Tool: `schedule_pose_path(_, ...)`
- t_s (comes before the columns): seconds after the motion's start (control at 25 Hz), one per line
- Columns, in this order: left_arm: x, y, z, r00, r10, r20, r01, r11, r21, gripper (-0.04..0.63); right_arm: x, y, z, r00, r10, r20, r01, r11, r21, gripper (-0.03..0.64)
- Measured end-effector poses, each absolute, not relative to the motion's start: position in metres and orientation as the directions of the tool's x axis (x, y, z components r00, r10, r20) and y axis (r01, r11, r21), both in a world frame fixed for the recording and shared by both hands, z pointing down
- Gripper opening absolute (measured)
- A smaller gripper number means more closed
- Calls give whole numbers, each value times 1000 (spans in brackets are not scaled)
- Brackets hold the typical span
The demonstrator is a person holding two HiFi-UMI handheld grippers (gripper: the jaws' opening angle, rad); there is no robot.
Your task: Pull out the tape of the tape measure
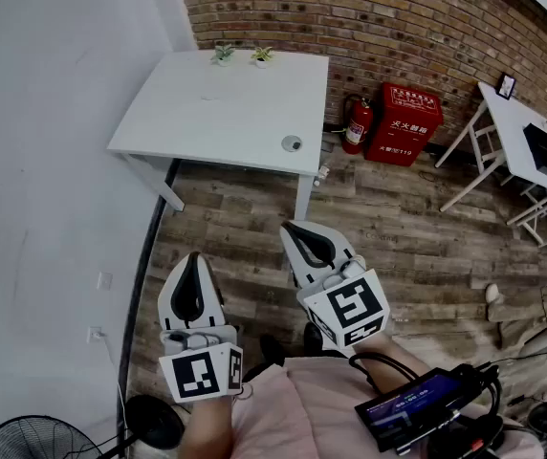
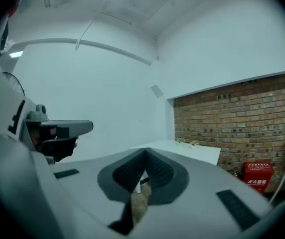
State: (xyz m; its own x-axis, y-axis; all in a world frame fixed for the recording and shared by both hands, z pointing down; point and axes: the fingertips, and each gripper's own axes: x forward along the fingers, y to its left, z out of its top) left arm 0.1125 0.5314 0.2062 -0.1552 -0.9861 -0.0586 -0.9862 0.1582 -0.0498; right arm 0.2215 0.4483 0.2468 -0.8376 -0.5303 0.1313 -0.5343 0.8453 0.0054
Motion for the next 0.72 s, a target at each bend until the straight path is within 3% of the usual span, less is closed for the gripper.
schedule_pose_path(0.32,116,534,212,-176,-983,-50,-983,178,-53,5,227,449,248,-847,-522,104,-528,849,-38,6)
schedule_pose_path(0.36,118,533,212,-175,-983,-46,-983,178,-51,53,227,448,249,-855,-508,108,-515,856,-53,75)
schedule_pose_path(0.4,120,530,212,-172,-984,-40,-984,174,-46,165,227,446,250,-863,-493,114,-502,863,-66,195)
schedule_pose_path(0.44,122,527,212,-170,-985,-37,-984,171,-39,214,228,444,251,-867,-484,118,-494,867,-73,207)
schedule_pose_path(0.72,136,519,212,-192,-981,-40,-980,194,-37,194,244,431,255,-867,-480,133,-491,869,-64,207)
